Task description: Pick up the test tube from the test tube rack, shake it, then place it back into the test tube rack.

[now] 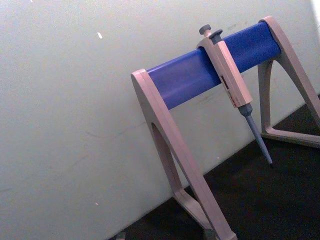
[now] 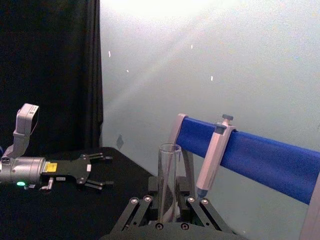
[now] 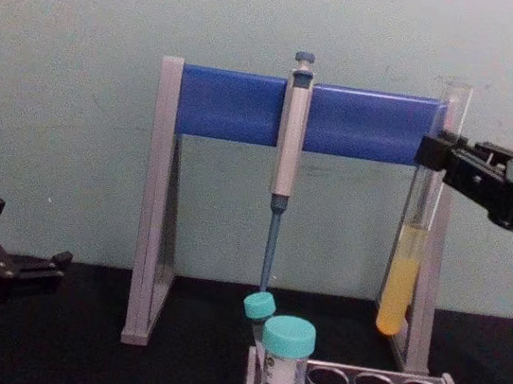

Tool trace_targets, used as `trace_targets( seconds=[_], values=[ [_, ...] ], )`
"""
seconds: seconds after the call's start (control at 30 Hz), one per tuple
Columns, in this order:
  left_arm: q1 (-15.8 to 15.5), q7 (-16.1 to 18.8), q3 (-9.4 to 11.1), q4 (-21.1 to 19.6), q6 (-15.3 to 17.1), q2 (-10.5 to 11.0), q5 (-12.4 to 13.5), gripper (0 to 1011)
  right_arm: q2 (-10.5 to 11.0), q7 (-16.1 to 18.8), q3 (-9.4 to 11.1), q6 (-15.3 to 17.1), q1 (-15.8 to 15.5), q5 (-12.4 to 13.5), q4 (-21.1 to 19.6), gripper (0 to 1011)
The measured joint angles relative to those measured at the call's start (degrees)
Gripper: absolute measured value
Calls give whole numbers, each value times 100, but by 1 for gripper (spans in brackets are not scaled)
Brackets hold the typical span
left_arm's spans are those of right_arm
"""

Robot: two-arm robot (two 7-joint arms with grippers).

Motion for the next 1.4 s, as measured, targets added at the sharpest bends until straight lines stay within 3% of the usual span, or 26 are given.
trace_targets(
  seconds=[1.4],
  values=[
    [0, 0, 0, 0, 0, 0, 0, 1001, -209, 81, -384, 233, 204, -295, 775, 230]
  ],
)
